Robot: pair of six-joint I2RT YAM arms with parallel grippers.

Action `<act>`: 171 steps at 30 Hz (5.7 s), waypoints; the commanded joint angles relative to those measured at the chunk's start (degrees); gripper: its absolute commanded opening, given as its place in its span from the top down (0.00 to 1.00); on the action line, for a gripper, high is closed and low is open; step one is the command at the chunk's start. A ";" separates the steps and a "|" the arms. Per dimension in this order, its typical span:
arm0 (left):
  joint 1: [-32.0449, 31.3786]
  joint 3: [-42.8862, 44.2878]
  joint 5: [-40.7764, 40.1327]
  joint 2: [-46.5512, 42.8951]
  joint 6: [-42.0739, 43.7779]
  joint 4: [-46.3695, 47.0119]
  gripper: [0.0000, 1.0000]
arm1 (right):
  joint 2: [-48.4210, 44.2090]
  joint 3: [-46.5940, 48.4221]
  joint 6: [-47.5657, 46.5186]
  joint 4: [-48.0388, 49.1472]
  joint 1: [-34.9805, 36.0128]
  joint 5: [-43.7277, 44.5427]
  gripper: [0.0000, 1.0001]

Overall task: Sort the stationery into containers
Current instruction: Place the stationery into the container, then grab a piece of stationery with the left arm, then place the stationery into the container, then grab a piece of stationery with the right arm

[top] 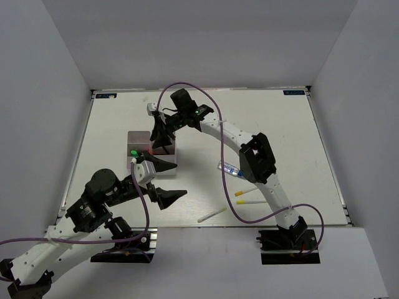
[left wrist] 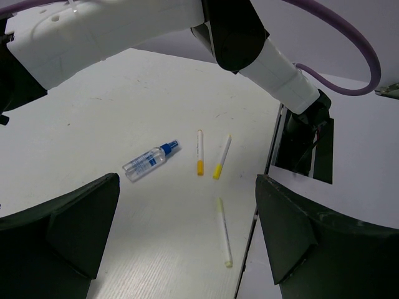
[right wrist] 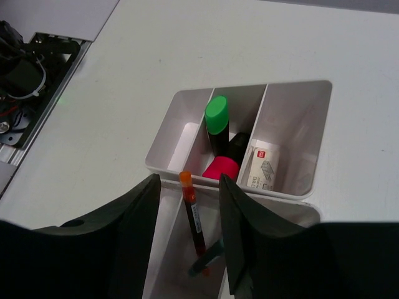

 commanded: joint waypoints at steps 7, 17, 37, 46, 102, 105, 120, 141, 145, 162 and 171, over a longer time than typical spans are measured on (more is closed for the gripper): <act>0.21 -0.31 1.24 1.92 -0.05 0.02 0.01 | -11.18 -3.53 -2.88 -4.56 -2.42 4.13 0.56; 0.21 4.07 0.62 15.25 -3.74 -0.15 0.59 | -37.35 -33.02 12.12 5.36 -12.96 25.40 1.00; -10.07 27.63 -11.23 65.73 -8.49 -17.11 0.29 | -76.57 -72.70 18.22 5.81 -31.87 38.86 0.44; -18.59 31.50 -20.38 73.47 -11.47 -20.28 0.29 | -76.85 -74.02 18.56 5.54 -37.93 32.80 0.44; -11.23 -1.08 -86.02 33.32 -28.44 11.17 1.00 | -83.00 -79.91 15.23 5.19 -50.15 10.91 0.49; -8.94 -3.28 -92.18 28.49 -28.44 13.63 1.00 | -82.91 -80.00 15.05 5.10 -50.15 10.65 0.49; 5.91 -10.06 -98.87 28.74 -30.19 23.93 1.00 | -83.08 -80.09 14.35 4.40 -50.15 9.24 0.49; 13.92 -8.83 -92.12 40.52 -42.94 16.73 0.41 | -81.25 -80.09 12.85 3.87 -50.07 7.75 0.40; 13.92 -8.83 -89.30 37.27 -41.46 16.11 0.23 | -80.98 -79.83 10.93 3.00 -49.98 7.22 0.39; 12.16 13.65 -36.67 43.93 -27.75 -1.90 0.04 | -66.22 -80.52 -32.92 -16.43 -36.63 21.34 0.55; 11.64 16.12 -22.85 31.91 -24.67 -10.51 0.00 | -68.50 -86.42 -52.17 -21.24 -31.09 21.99 0.44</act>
